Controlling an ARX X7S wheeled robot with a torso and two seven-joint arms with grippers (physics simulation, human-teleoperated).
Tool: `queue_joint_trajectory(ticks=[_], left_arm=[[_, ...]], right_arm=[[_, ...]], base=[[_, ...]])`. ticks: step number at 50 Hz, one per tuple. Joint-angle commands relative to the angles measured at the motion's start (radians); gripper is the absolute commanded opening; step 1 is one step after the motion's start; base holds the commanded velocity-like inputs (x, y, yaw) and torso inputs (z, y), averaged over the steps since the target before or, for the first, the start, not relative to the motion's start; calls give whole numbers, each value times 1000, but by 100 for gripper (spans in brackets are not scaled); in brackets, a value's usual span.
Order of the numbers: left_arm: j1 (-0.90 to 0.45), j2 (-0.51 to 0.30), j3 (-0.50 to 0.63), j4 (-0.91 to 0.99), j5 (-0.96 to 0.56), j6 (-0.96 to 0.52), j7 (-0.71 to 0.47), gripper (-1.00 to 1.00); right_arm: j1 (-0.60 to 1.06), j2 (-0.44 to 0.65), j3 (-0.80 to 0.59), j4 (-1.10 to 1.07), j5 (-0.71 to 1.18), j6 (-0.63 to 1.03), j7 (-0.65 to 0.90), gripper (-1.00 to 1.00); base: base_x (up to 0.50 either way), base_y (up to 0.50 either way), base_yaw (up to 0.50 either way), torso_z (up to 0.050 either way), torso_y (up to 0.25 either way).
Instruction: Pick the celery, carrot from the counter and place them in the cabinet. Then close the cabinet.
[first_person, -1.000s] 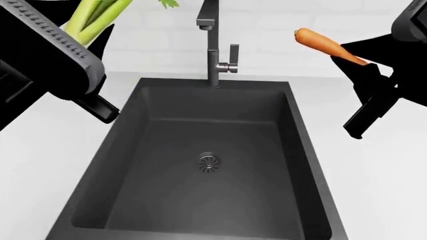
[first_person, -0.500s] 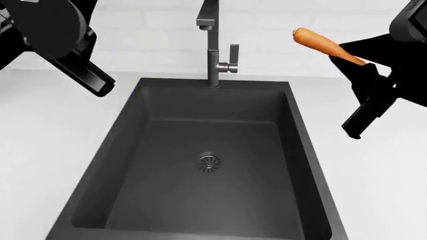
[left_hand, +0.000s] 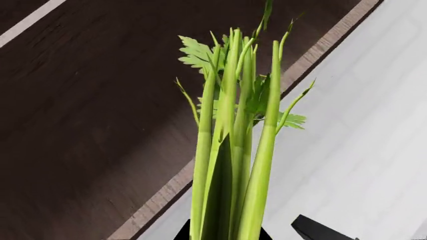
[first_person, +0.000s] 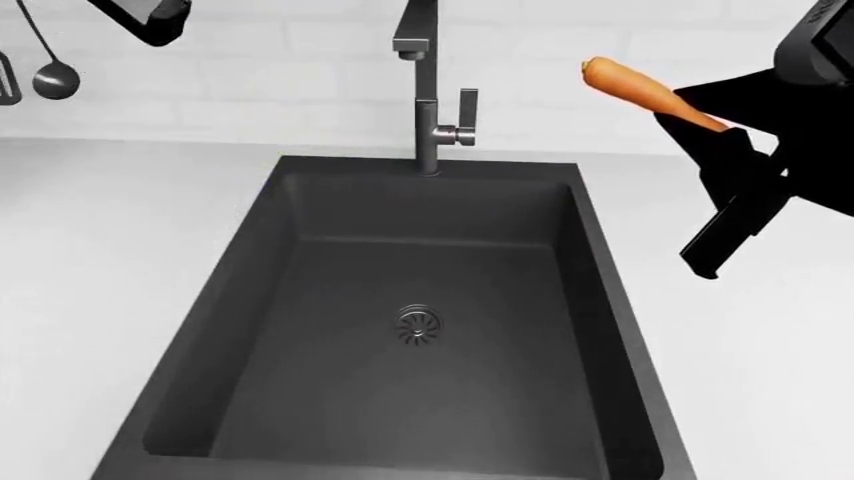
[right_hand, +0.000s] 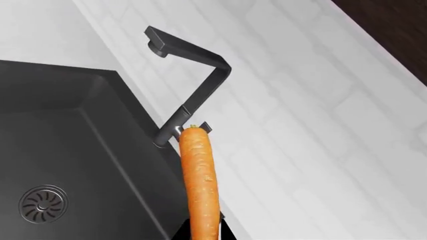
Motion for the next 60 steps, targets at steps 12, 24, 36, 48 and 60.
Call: queue_joint_trajectory(ticks=[12, 24, 36, 48, 60], left_arm=[[-203, 71, 183, -230, 131, 102, 58, -100], [-349, 160, 270, -502, 267, 243, 137, -100], [-377, 202, 276, -641, 307, 304, 162, -100], [-384, 237, 351, -803, 335, 273, 203, -100], [-439, 294, 437, -1004, 409, 366, 294, -100]], right_arm=[[-10, -1, -1, 1, 2, -13, 15, -100], [-5, 0, 1, 2, 11, -12, 19, -100], [-2, 3, -3, 5, 14, -16, 20, -100], [-5, 4, -5, 5, 19, -19, 27, -100], [-22, 8, -12, 11, 14, -40, 31, -100]], base=[[0, 0, 0, 0, 1], [0, 0, 0, 1, 0], [0, 0, 0, 0, 1], [0, 0, 0, 0, 0], [0, 0, 0, 0, 1]])
